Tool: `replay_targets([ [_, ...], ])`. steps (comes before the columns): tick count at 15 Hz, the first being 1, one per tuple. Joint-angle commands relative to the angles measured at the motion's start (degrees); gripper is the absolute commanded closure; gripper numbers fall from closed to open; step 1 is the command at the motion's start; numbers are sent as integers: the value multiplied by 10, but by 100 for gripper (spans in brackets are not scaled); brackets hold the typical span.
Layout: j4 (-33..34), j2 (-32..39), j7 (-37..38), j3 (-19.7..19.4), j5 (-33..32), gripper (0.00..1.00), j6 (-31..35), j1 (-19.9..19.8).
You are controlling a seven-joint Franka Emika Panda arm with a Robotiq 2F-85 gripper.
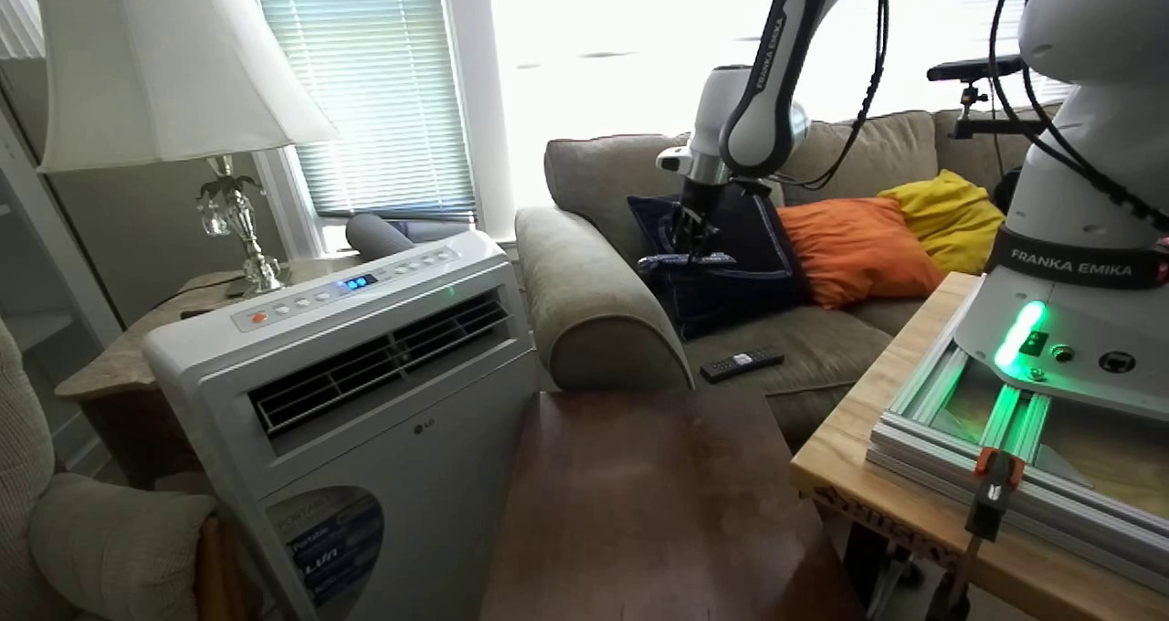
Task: Put both remotes on the left armrest of the chair
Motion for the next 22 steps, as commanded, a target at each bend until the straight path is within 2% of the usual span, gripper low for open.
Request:
replay_targets([
  [1, -26, -55, 45, 24, 42, 72, -12, 25],
  [6, -11, -70, 119, 18, 65, 72, -13, 84],
  [7, -7, -49, 98, 23, 47, 47, 0, 67],
  [9, -7, -54, 117, 21, 47, 47, 0, 80],
  [13, -7, -55, 120, 17, 47, 47, 0, 81],
  [14, -7, -55, 120, 17, 47, 72, 0, 81],
  [19, 29, -53, 168, -8, 58, 72, -28, 136],
  [22, 63, -43, 207, -42, 54, 72, -55, 192],
])
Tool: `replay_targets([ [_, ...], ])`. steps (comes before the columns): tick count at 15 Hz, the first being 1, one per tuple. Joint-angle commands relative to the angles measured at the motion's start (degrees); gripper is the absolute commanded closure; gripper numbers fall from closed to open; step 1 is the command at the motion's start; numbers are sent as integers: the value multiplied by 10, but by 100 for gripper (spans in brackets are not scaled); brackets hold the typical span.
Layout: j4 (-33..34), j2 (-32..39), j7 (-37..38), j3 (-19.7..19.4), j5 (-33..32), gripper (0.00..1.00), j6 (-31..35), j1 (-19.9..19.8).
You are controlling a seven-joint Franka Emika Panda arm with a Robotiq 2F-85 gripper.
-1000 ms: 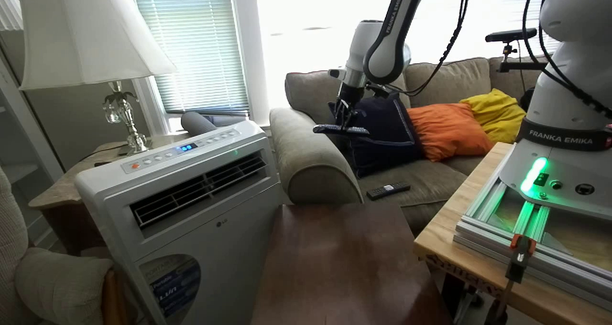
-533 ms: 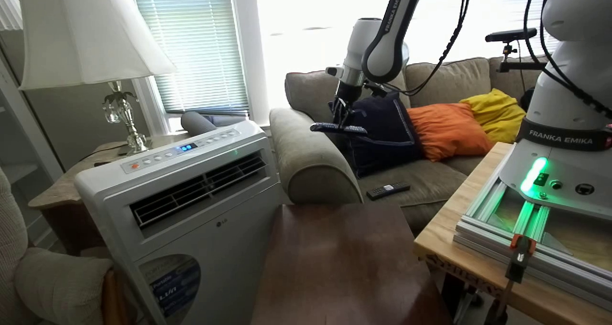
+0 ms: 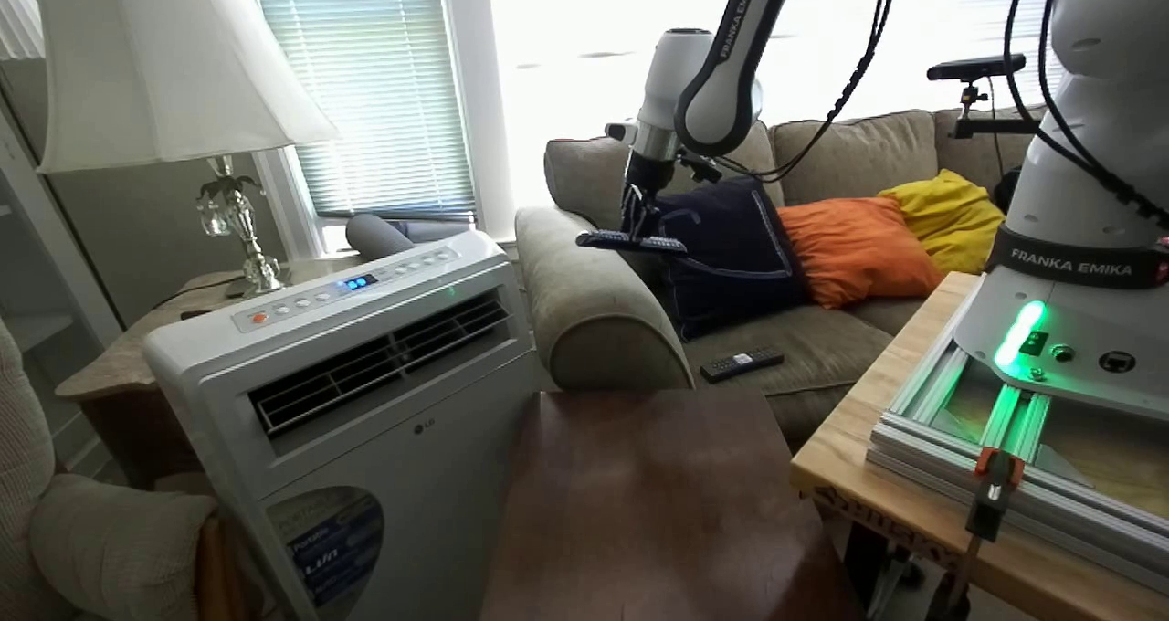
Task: Put both remotes on the left armrest of the chair
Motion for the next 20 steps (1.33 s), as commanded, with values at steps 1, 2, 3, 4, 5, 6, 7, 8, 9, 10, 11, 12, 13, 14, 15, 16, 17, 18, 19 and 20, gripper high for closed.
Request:
replay_targets([
  [1, 49, 16, 50, -42, 0, 72, -42, 68],
  [2, 60, 21, 62, -54, -4, 72, -51, 85],
  [3, 72, 29, 74, -71, -12, 72, -59, 106],
  [4, 82, 36, 86, -87, -17, 72, -69, 125],
  [5, 94, 47, 96, -101, -19, 72, -75, 142],
  [6, 103, 55, 101, -110, -18, 72, -81, 155],
  [7, 114, 64, 119, -106, -35, 72, -90, 150],
  [8, 120, 73, 127, -111, -37, 72, -92, 156],
  [9, 130, 85, 135, -112, -39, 72, -98, 159],
  [10, 136, 94, 138, -108, -37, 72, -100, 154],
  [11, 143, 104, 137, -101, -32, 72, -101, 149],
  [12, 150, 113, 139, -97, -29, 72, -101, 146],
  [13, 155, 120, 138, -92, -26, 72, -103, 142],
  [14, 160, 127, 140, -90, -24, 72, -100, 140],
  [15, 166, 134, 141, -88, -23, 72, -103, 140],
  [16, 171, 140, 141, -85, -22, 72, -104, 138],
  [17, 176, 145, 144, -86, -23, 72, -105, 141],
  [18, 179, 149, 146, -88, -24, 72, -103, 144],
  [19, 183, 153, 148, -88, -25, 72, -103, 145],
  [20, 187, 156, 150, -89, -25, 72, -103, 147],
])
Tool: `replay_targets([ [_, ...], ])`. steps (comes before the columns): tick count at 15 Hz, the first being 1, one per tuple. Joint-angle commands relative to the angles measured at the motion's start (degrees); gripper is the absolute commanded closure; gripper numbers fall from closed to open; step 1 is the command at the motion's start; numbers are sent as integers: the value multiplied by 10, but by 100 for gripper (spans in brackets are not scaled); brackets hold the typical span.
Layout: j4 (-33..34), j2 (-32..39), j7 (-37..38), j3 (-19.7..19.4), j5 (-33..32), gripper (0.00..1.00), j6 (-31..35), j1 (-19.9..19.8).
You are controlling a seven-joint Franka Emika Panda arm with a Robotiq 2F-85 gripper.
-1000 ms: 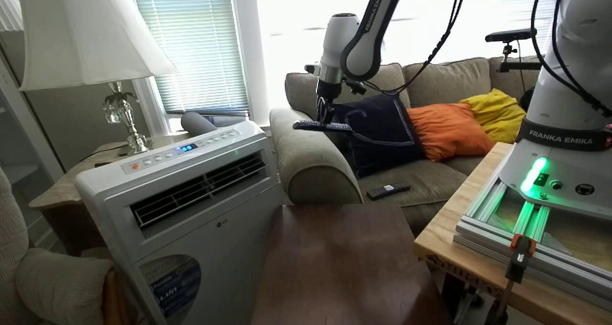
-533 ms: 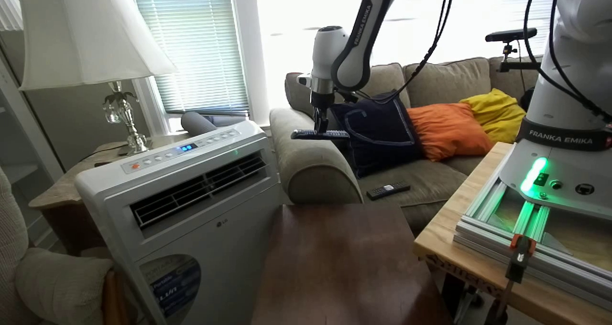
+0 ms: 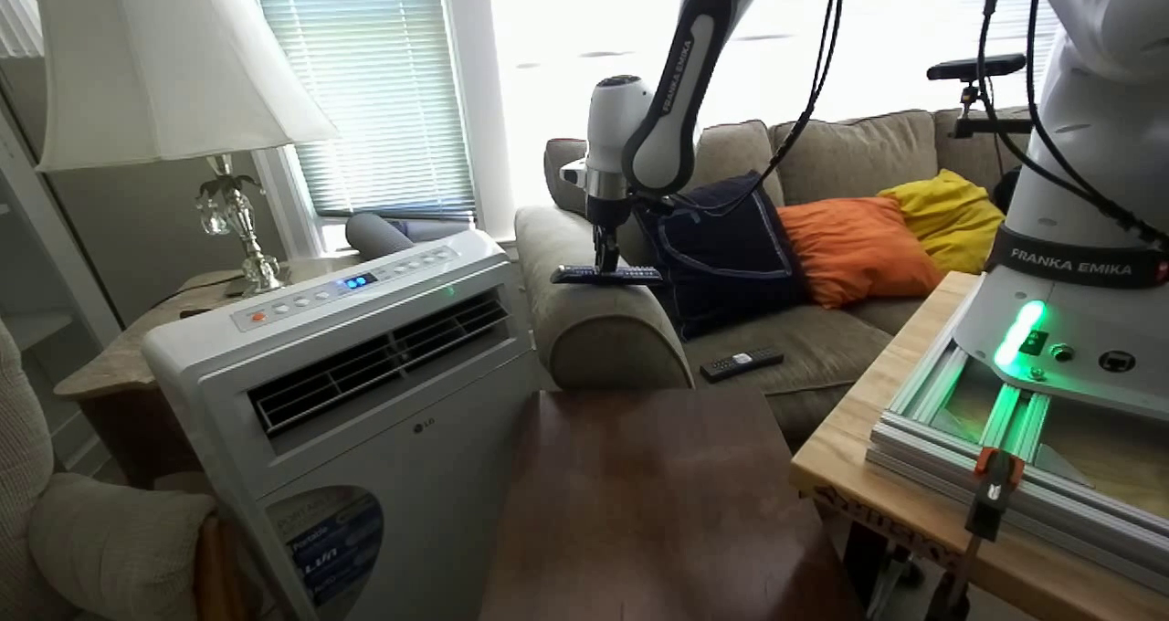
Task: Put both remotes on the left armrest of the chair
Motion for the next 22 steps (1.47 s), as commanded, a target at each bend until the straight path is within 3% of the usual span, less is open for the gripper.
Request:
replay_targets([
  [1, 29, 18, 28, -1, -8, 72, -12, 5],
  [2, 31, 19, 33, -3, -7, 24, -14, 6],
  [6, 30, 13, 37, -4, -9, 1, -7, 2],
  [10, 11, -11, 70, -37, -8, 0, -21, 13],
  [17, 10, -5, 94, -23, 45, 0, -144, -81],
  [22, 5, 2, 90, -18, 37, 0, -153, -108],
])
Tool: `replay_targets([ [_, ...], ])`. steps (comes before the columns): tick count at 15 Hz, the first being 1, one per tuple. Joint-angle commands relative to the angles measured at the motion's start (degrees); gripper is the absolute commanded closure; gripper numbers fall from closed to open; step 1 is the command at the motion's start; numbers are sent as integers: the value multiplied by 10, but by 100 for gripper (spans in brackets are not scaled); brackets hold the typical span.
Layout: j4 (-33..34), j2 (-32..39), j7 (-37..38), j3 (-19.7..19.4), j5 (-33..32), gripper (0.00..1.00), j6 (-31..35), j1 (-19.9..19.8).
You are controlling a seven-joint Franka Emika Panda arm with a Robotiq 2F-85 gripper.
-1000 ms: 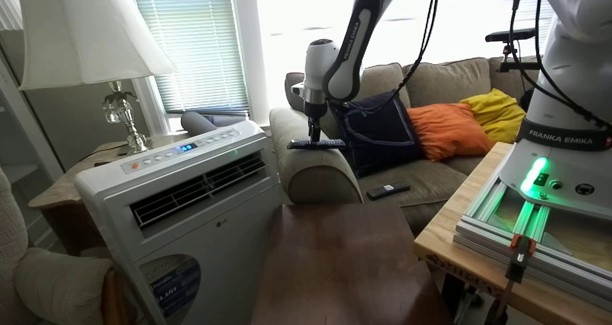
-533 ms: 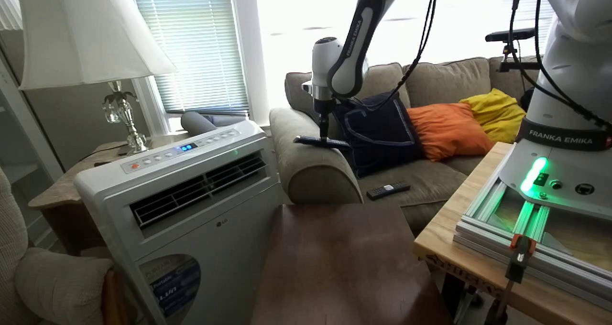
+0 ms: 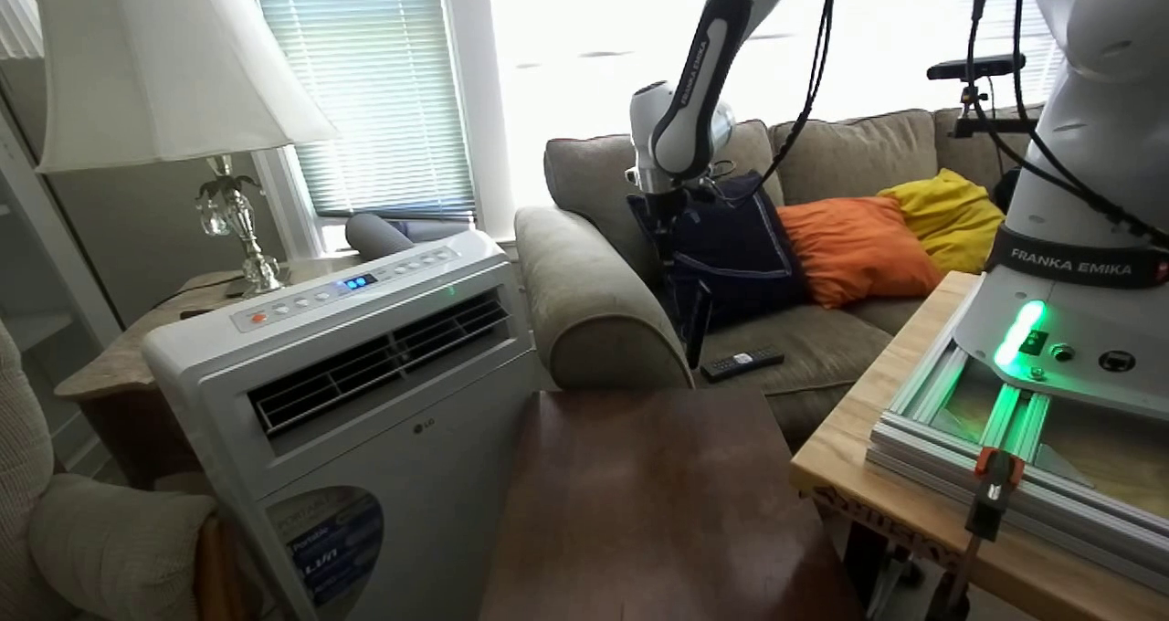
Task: Put both remotes on the left armrest of the chair
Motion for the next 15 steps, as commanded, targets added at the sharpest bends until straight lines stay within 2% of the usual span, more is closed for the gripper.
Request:
replay_targets([
  [1, -10, -1, 6, 6, -1, 0, 4, -6],
  [5, -3, 9, -14, 20, 5, 0, -28, -13],
  [6, 10, 22, 16, -13, -27, 0, -32, 16],
  [8, 28, 46, 33, -41, -57, 0, -44, 35],
  [11, 48, 72, 40, -50, -60, 0, -68, 34],
  [15, 68, 93, 38, -45, -50, 0, -82, 26],
])
